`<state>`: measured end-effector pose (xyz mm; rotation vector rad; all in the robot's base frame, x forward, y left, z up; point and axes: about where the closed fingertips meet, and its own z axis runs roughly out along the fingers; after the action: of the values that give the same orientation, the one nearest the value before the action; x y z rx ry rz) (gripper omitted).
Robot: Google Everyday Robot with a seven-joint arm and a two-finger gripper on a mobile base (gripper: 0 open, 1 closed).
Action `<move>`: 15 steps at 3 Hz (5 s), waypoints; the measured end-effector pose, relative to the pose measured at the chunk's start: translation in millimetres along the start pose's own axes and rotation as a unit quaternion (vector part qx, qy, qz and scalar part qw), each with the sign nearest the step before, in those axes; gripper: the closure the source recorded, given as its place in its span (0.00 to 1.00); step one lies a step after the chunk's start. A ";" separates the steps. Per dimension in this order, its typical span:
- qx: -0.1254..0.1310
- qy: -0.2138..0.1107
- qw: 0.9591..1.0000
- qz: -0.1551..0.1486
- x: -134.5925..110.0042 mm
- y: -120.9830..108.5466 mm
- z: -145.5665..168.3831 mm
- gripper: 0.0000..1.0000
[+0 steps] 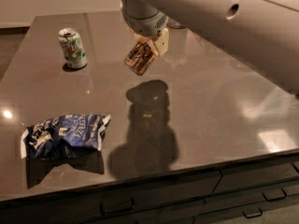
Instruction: Place orange can upright
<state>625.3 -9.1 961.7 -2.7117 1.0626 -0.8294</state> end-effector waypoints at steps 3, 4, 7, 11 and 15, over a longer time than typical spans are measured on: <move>0.131 -0.046 0.985 -0.103 12.9 -28.6 5.4 1.00; 0.208 -0.051 0.965 -0.153 9.8 -39.9 5.1 1.00; 0.360 0.096 0.859 -0.352 -11.5 -55.0 7.8 1.00; 0.395 0.224 0.763 -0.460 -27.6 -56.3 31.0 1.00; 0.420 0.239 0.763 -0.429 -27.9 -39.1 61.5 0.06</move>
Offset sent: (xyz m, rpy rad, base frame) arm 0.0294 0.0142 0.0118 0.0076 -0.0880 0.5151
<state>664.2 32.9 908.6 -2.0597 -0.6026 -1.6440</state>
